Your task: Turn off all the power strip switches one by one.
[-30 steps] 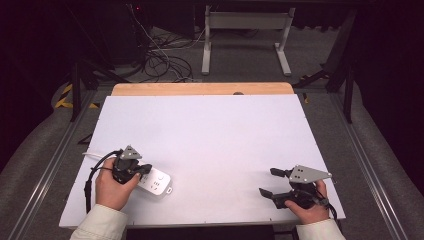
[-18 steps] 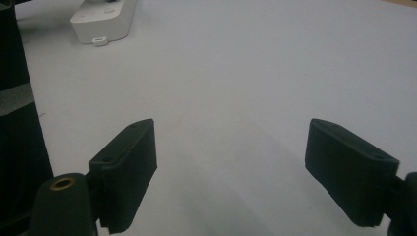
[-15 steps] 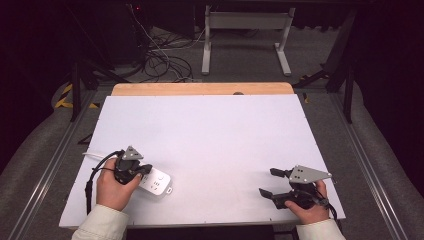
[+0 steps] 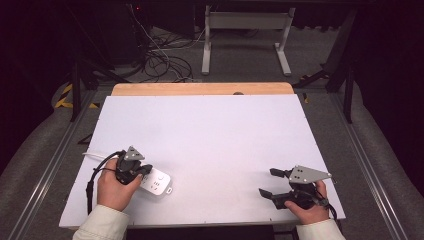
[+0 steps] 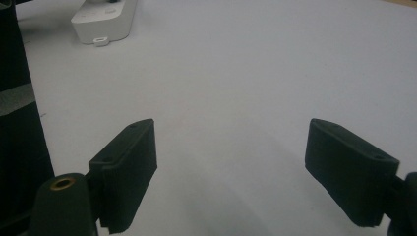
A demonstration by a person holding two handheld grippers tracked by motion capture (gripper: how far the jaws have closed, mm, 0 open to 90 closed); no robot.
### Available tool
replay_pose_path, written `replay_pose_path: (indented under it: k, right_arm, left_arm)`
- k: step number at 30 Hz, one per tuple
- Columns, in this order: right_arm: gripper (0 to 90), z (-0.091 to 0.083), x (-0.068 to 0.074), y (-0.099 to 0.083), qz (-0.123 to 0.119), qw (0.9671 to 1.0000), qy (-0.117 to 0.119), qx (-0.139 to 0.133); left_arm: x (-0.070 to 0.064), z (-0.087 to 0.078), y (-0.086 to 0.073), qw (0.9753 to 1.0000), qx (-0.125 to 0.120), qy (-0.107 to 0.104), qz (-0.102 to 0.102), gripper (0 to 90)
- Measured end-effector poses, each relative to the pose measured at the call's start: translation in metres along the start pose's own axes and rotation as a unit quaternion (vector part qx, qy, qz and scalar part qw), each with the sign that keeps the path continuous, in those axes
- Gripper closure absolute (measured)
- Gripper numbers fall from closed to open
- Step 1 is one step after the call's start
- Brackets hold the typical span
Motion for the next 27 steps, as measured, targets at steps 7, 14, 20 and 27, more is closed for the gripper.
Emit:
replay_pose_path:
  k: [7, 14, 20, 27]
  right_arm:
    - [20.3, 0.000, 0.000, 0.000, 0.000, 1.0000, 0.000, -0.001]
    - [20.3, 0.000, -0.002, -0.001, 0.003, 1.0000, -0.002, 0.000]
    - [20.3, 0.000, -0.001, 0.000, 0.001, 1.0000, -0.001, 0.000]
    - [20.3, 0.000, -0.001, -0.001, 0.002, 1.0000, 0.000, 0.001]
  left_arm:
    - [0.001, -0.002, 0.001, 0.9996, -0.025, 0.011, 0.004, 90.0]
    - [0.008, -0.033, 0.017, 0.9976, -0.068, 0.009, 0.003, 90.0]
    - [0.023, -0.024, 0.006, 0.9984, -0.050, 0.022, -0.014, 90.0]
    - [0.041, -0.021, -0.003, 0.9983, -0.039, 0.033, -0.029, 90.0]
Point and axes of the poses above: each handheld gripper's, and its own axes: z roughly forward along the jaws, y roughly out of its top, x roughly to its left, the point moved 7 cm from there along z, roughly forward along the jaws, and after that the axes turned 1 degree about -z, right-handed, at the moved point
